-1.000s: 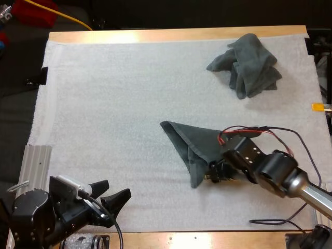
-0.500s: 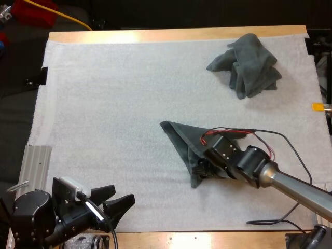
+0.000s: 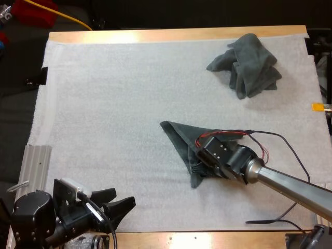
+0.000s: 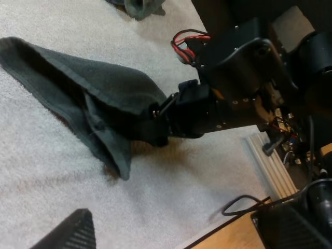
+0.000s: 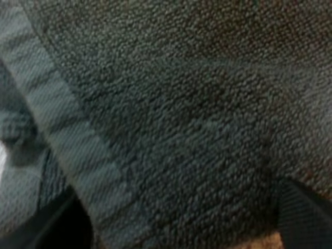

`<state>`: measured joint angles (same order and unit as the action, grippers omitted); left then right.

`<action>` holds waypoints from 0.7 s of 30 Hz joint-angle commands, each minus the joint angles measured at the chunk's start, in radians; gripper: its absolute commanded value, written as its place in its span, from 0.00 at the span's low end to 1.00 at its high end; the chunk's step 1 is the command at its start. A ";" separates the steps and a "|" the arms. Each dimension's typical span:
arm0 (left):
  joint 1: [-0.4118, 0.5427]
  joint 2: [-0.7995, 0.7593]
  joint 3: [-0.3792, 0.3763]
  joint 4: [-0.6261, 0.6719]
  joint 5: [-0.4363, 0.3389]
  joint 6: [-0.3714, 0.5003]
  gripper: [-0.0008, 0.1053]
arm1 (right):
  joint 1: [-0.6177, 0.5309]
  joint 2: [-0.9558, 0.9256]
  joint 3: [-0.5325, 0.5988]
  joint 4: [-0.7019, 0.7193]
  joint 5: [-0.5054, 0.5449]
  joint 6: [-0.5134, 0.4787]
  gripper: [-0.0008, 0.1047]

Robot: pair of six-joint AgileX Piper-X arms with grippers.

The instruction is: Pick towel from pile, fold and stack

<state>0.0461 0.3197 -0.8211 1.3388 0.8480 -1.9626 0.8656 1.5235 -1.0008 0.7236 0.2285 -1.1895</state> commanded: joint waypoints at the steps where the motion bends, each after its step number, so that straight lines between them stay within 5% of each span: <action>1: -0.003 0.002 -0.008 0.004 0.022 -0.009 0.66 | 0.000 0.008 -0.001 -0.004 0.019 0.003 0.57; 5: -0.003 0.002 -0.008 0.004 0.046 -0.009 0.66 | 0.000 0.013 -0.001 -0.011 0.025 0.003 0.45; 21: -0.005 0.002 -0.008 0.004 0.047 -0.009 0.66 | 0.000 0.013 -0.001 0.074 0.175 -0.002 0.45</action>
<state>0.0461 0.3197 -0.8211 1.3388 0.8821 -1.9626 0.8656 1.5339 -1.0008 0.7693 0.3831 -1.1895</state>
